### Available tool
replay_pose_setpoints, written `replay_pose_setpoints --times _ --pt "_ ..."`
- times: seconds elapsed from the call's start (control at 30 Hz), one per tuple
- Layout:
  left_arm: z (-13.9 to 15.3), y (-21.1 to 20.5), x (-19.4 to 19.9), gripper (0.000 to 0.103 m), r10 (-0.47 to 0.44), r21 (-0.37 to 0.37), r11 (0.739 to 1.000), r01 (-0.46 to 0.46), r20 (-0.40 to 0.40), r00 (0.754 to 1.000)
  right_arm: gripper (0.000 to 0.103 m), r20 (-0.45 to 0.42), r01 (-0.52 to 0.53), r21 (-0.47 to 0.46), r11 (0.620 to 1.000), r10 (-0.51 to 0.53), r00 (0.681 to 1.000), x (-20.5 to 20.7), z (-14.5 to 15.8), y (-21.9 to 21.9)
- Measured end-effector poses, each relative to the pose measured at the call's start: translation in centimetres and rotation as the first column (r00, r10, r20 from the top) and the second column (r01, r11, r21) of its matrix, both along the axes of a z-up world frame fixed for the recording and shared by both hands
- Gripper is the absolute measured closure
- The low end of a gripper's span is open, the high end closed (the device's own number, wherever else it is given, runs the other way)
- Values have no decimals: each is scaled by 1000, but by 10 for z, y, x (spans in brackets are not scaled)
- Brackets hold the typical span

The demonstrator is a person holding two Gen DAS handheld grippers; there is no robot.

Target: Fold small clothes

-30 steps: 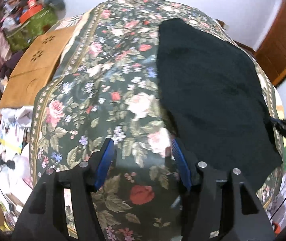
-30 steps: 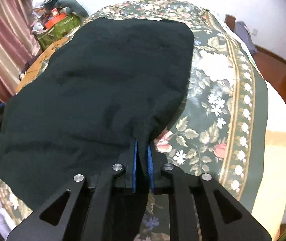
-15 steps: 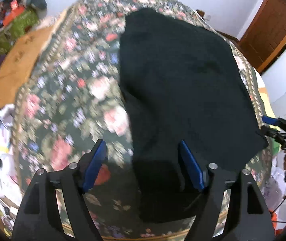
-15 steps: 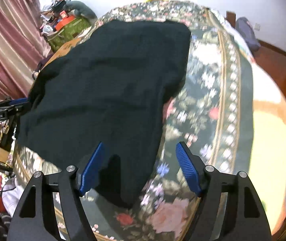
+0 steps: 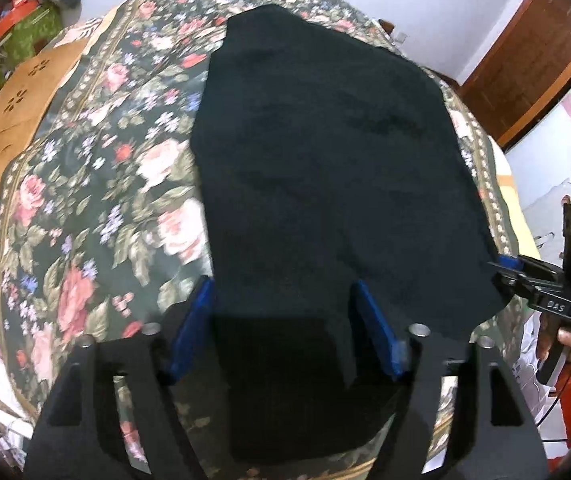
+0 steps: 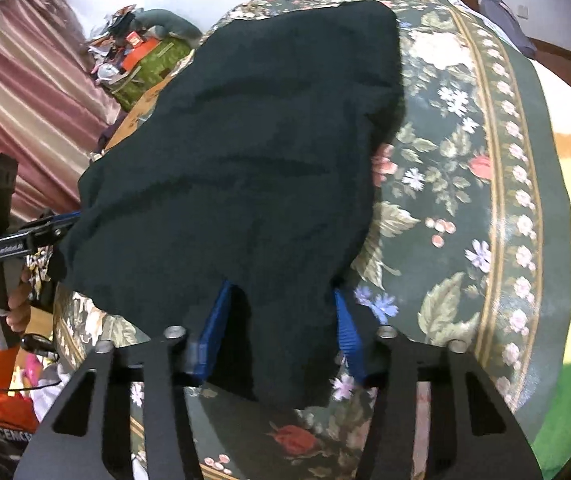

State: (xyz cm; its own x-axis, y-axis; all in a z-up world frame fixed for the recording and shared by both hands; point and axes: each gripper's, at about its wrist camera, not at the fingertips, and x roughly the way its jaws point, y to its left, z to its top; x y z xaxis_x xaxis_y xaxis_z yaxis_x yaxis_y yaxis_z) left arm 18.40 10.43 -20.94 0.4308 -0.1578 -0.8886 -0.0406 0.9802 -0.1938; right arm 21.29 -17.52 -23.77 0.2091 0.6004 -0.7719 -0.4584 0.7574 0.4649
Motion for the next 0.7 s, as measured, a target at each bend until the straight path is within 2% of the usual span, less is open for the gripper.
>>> replay_pose_setpoints --times 0.03,0.07,0.1,0.13,0.3,0.47,0.7 --pt "1 -5 1 50 -15 6 1000 15 9 1000 82 5 -4 2 1000 4 1000 0 1 4" --pt "3 -8 2 64 -27 3 1000 27 12 1000 89 14 -9 1 1000 9 1000 0 3 8" --pt "5 -12 4 83 -47 -8 999 47 9 999 91 22 -16 0 1000 16 1000 0 4 10" --pt "7 -15 6 90 -59 -10 998 59 5 998 93 30 -27 -3 1000 27 999 0 6 12" --pt "23 -19 11 92 -82 5 997 82 17 996 95 113 -55 6 998 54 992 4 31 15" --pt "54 -12 21 93 -76 -51 995 80 77 994 95 188 -60 26 998 54 981 17 64 13" --pt "98 -1 66 95 -61 -89 993 74 144 988 95 295 -30 38 999 17 955 49 99 11"
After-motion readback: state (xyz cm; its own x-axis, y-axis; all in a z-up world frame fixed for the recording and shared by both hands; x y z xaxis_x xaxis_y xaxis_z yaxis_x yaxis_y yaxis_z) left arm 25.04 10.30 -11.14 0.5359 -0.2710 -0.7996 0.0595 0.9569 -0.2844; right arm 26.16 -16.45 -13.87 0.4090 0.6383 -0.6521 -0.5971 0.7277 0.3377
